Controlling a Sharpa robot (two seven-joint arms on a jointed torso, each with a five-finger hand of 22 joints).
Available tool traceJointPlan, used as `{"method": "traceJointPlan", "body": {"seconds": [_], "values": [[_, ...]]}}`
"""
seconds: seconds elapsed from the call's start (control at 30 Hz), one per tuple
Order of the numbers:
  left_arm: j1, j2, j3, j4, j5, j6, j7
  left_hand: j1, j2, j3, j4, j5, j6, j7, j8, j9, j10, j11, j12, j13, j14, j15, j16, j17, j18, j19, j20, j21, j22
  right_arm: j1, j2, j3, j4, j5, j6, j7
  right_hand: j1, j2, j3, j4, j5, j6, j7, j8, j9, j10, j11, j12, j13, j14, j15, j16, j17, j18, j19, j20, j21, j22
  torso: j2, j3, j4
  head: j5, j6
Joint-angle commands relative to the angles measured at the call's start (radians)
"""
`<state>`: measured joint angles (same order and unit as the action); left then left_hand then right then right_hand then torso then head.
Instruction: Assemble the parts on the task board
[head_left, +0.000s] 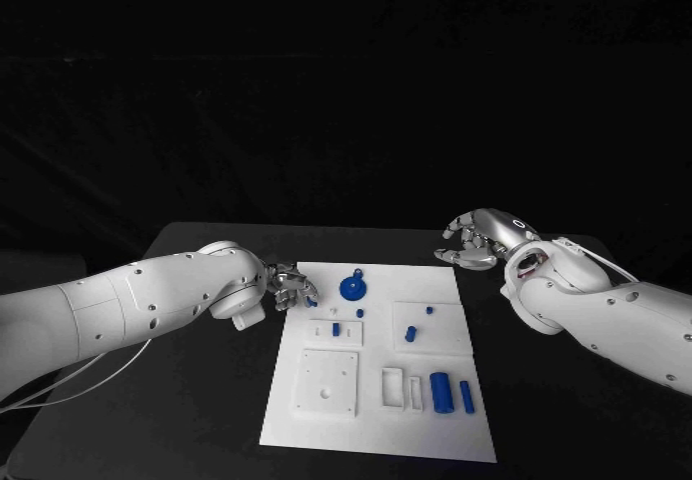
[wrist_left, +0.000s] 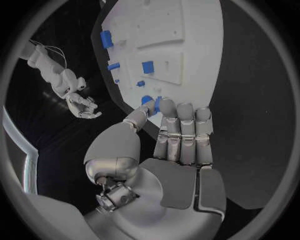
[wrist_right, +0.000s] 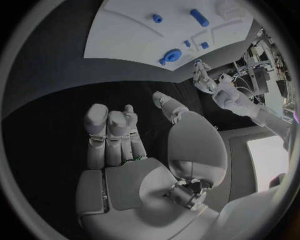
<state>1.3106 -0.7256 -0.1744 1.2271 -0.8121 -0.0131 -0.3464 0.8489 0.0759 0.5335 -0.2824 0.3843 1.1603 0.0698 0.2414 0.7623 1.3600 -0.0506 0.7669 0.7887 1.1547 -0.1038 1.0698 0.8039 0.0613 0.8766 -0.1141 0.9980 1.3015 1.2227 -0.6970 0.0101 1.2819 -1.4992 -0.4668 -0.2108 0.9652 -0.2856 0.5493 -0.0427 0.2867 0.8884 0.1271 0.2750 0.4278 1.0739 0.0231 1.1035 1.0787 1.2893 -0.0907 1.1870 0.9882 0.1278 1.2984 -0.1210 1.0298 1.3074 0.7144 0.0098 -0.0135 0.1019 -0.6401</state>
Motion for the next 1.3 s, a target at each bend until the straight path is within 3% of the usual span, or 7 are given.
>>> {"method": "traceJointPlan", "body": {"seconds": [0.03, 0.07, 0.13, 0.47, 0.6, 0.7, 1.3], "values": [[0.001, -0.014, -0.003, 0.046, -0.074, -0.063, -0.007, -0.006, -0.001, 0.003, -0.005, 0.015, 0.066, -0.053, 0.027, 0.006, 0.052, -0.038, 0.009, 0.005, 0.027, -0.010, 0.012, 0.005, -0.001, 0.014, -0.094, 0.011, 0.004, 0.000, 0.002, 0.000, -0.003, 0.002, 0.010, 0.011, 0.009, 0.000, 0.001, 0.006, 0.004, -0.003, 0.009, 0.006, 0.002, -0.002, -0.002, 0.003, -0.001, 0.006, 0.002, -0.006, 0.002, 0.134, -0.002, -0.008, -0.006, 0.007, 0.001, -0.0006, 0.0007, 0.004, -0.001], [0.001, -0.018, -0.006, 0.058, -0.087, -0.072, -0.007, -0.007, -0.002, 0.004, -0.005, 0.020, 0.069, -0.054, 0.028, 0.007, 0.055, -0.039, 0.012, 0.007, 0.031, -0.012, 0.014, 0.006, 0.000, 0.017, -0.095, 0.013, 0.006, 0.000, 0.001, 0.000, -0.003, 0.002, 0.010, 0.012, 0.009, 0.000, 0.001, 0.006, 0.004, -0.003, 0.009, 0.006, 0.002, -0.002, -0.002, 0.003, -0.001, 0.006, 0.002, -0.006, 0.002, 0.134, -0.002, -0.008, -0.006, 0.007, 0.001, -0.0003, 0.0007, 0.005, -0.001], [0.001, -0.031, -0.025, 0.086, -0.111, -0.095, -0.010, -0.007, -0.005, 0.005, -0.006, 0.044, 0.075, -0.058, 0.035, 0.009, 0.061, -0.043, 0.021, 0.015, 0.039, -0.016, 0.022, 0.011, 0.003, 0.025, -0.098, 0.021, 0.010, 0.000, 0.001, 0.000, -0.002, 0.002, 0.010, 0.012, 0.009, 0.000, 0.001, 0.006, 0.004, -0.003, 0.009, 0.006, 0.002, -0.002, -0.002, 0.003, -0.001, 0.006, 0.002, -0.006, 0.002, 0.134, -0.002, -0.008, -0.006, 0.007, 0.001, -0.0006, -0.0009, 0.007, -0.002], [0.000, -0.051, -0.063, 0.166, -0.201, -0.161, -0.025, -0.013, -0.005, 0.001, -0.009, 0.110, 0.091, -0.071, 0.070, 0.024, 0.069, -0.057, 0.068, 0.046, 0.060, -0.032, 0.062, 0.033, 0.009, 0.047, -0.111, 0.050, 0.024, 0.000, 0.001, 0.000, -0.002, 0.003, 0.010, 0.013, 0.009, 0.000, 0.001, 0.006, 0.004, -0.004, 0.009, 0.006, 0.001, -0.003, -0.001, 0.003, -0.001, 0.006, 0.002, -0.006, 0.002, 0.134, -0.002, -0.008, -0.006, 0.007, 0.002, -0.0015, -0.0007, 0.009, -0.008], [-0.002, -0.049, -0.066, 0.180, -0.215, -0.163, -0.028, -0.015, -0.004, 0.001, -0.009, 0.116, 0.091, -0.073, 0.078, 0.027, 0.068, -0.059, 0.078, 0.052, 0.061, -0.035, 0.069, 0.037, 0.010, 0.049, -0.114, 0.056, 0.025, 0.000, 0.001, 0.000, -0.002, 0.003, 0.011, 0.013, 0.009, 0.000, 0.000, 0.007, 0.005, -0.004, 0.009, 0.006, 0.001, -0.003, -0.001, 0.003, -0.002, 0.006, 0.002, -0.006, 0.002, 0.134, -0.002, -0.008, -0.006, 0.007, 0.002, -0.0020, -0.0019, 0.011, -0.010], [-0.011, -0.047, -0.067, 0.187, -0.232, -0.161, -0.031, -0.030, 0.005, -0.003, -0.008, 0.116, 0.094, -0.076, 0.092, 0.033, 0.068, -0.061, 0.094, 0.060, 0.064, -0.038, 0.080, 0.041, 0.010, 0.051, -0.116, 0.063, 0.025, 0.000, 0.002, 0.000, -0.003, 0.003, 0.013, 0.012, 0.009, 0.000, 0.000, 0.007, 0.005, -0.004, 0.009, 0.006, 0.001, -0.003, -0.001, 0.003, -0.002, 0.006, 0.002, -0.007, 0.002, 0.134, -0.002, -0.008, -0.006, 0.007, 0.002, -0.0016, -0.0019, 0.013, -0.009], [-0.029, -0.044, -0.067, 0.193, -0.267, -0.158, -0.036, -0.033, 0.005, 0.000, -0.009, 0.123, 0.091, -0.078, 0.105, 0.036, 0.067, -0.063, 0.107, 0.066, 0.064, -0.040, 0.090, 0.045, 0.011, 0.051, -0.119, 0.070, 0.026, 0.000, 0.001, 0.000, -0.003, 0.006, 0.017, 0.013, 0.009, 0.000, -0.001, 0.010, 0.005, -0.004, 0.009, 0.006, 0.001, -0.004, -0.001, 0.004, -0.003, 0.006, 0.002, -0.007, 0.002, 0.134, -0.002, -0.008, -0.007, 0.007, 0.002, -0.0013, -0.0015, 0.012, -0.016]]}}
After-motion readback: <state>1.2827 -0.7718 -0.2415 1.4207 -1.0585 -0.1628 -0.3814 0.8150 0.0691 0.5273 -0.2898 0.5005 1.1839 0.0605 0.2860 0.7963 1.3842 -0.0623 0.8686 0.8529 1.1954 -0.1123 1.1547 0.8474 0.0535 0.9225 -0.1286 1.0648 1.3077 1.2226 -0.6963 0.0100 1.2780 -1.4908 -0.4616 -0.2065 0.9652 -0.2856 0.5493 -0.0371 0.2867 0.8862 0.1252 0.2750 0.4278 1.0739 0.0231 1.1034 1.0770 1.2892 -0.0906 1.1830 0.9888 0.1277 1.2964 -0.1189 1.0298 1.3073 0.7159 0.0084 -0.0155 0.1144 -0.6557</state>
